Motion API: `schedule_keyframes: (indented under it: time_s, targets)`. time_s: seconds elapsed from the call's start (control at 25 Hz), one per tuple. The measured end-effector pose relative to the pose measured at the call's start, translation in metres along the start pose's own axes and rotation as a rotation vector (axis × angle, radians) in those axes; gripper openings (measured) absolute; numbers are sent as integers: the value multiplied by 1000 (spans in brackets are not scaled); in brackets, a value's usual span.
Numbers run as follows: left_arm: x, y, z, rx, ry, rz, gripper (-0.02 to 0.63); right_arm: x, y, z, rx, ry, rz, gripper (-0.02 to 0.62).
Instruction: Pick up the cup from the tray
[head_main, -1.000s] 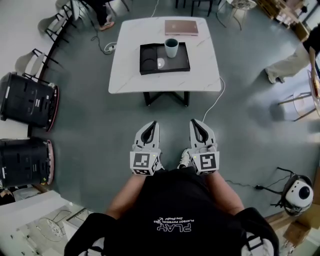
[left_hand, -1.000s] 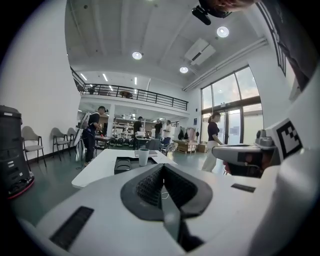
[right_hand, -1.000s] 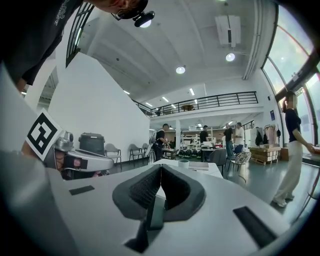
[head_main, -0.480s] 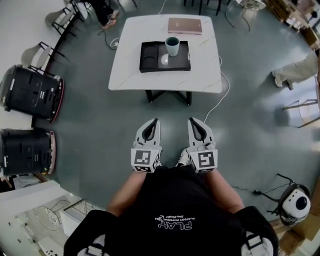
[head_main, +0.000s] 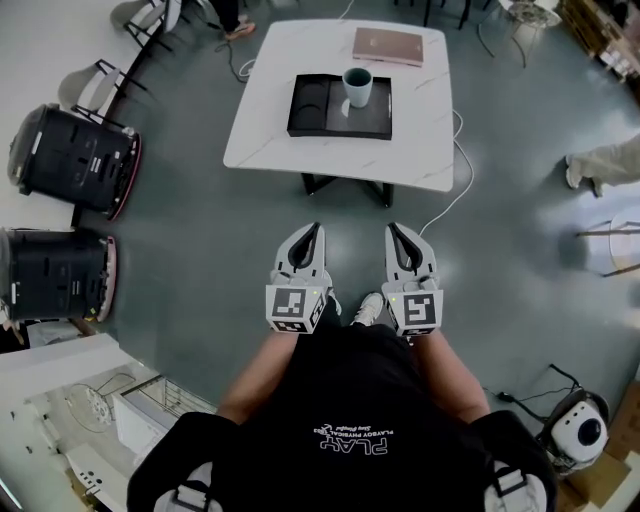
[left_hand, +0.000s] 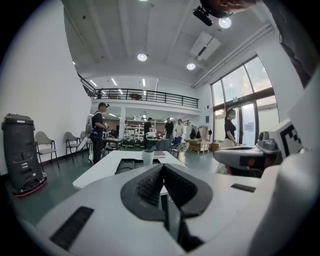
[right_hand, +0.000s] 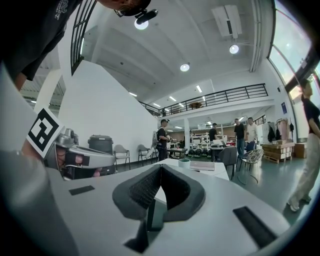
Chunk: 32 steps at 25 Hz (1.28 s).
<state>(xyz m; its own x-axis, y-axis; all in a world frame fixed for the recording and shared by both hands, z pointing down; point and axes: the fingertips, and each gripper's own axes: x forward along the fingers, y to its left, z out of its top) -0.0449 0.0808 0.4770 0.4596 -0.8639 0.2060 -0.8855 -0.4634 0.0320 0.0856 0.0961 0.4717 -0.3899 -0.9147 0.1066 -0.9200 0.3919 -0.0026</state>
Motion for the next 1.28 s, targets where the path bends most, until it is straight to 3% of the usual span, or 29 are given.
schedule_keyframes:
  time_s: [0.56,0.84,1.28]
  targets:
    - [73,75,8,-13,-4,-34,6,101,-10,1,-5,42,-32,9]
    - [109,109,12,-20,-2,-92,6,153,-12,2,-11,67,-63,9]
    - [139,143,23,-29,-18,-141,6,186,-19,2,-20,105,-134,9]
